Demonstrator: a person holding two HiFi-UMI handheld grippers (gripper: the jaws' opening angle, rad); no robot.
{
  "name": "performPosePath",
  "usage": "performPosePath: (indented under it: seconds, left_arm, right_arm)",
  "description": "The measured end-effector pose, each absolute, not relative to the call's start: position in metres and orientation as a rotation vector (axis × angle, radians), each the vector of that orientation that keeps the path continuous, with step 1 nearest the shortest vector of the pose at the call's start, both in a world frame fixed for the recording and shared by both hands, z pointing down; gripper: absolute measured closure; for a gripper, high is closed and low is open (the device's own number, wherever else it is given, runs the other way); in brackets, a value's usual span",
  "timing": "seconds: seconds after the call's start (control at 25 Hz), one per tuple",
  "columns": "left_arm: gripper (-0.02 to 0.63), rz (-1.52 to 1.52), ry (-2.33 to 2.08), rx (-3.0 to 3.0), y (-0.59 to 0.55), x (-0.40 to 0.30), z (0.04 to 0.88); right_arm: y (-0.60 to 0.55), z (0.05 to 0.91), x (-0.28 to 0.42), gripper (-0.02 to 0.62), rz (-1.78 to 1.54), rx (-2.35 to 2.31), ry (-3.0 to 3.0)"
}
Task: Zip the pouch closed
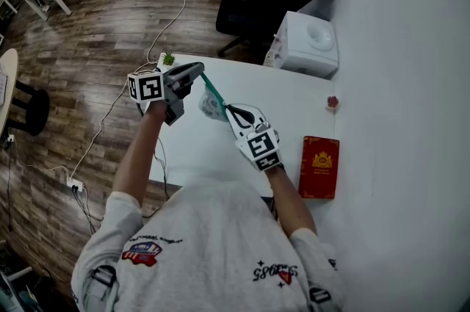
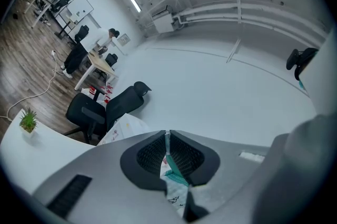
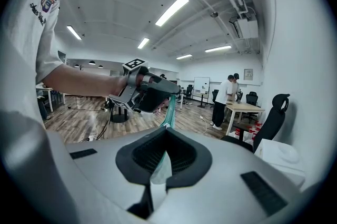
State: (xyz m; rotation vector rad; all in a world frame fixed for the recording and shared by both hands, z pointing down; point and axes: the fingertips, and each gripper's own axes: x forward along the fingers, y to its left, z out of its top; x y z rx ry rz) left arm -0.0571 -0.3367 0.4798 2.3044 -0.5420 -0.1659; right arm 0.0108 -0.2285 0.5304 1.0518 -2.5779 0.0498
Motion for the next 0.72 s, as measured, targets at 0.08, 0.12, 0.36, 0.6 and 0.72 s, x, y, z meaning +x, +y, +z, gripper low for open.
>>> performPosePath:
  seconds: [0.08,0.12,0.36,0.6,0.72]
  left_arm:
    - [0.588,-0.166,-0.55,2.301,-0.338,-0.059,0.482]
    - [0.588,-0.166,-0.554,2.3,-0.338,-0.06,0.482]
    - [0.588,-0.182,-0.573,2.306,-0.34,-0.064,0.479]
    - [0.588,-0.176,-0.584,2.306,-0.338,-0.066,0.478]
    - [0.588,-0.197,-0.611,2.293,-0.342,-0.073,0.478]
  right_arm:
    - [-0.228,0.529,0.01,0.591,0.046,1.053,-2.581]
    - [-0.228,0.528,0.01,0.591,0.045,1.054,-2.583]
    - [-0.225,0.534,0.015,0.591,0.058,1.05,-2.577]
    - [-0.221,0.532,0.013,0.591,0.047,1.04,-2.581]
    - [-0.221,0.534,0.016,0.591,0.049,1.036,-2.576]
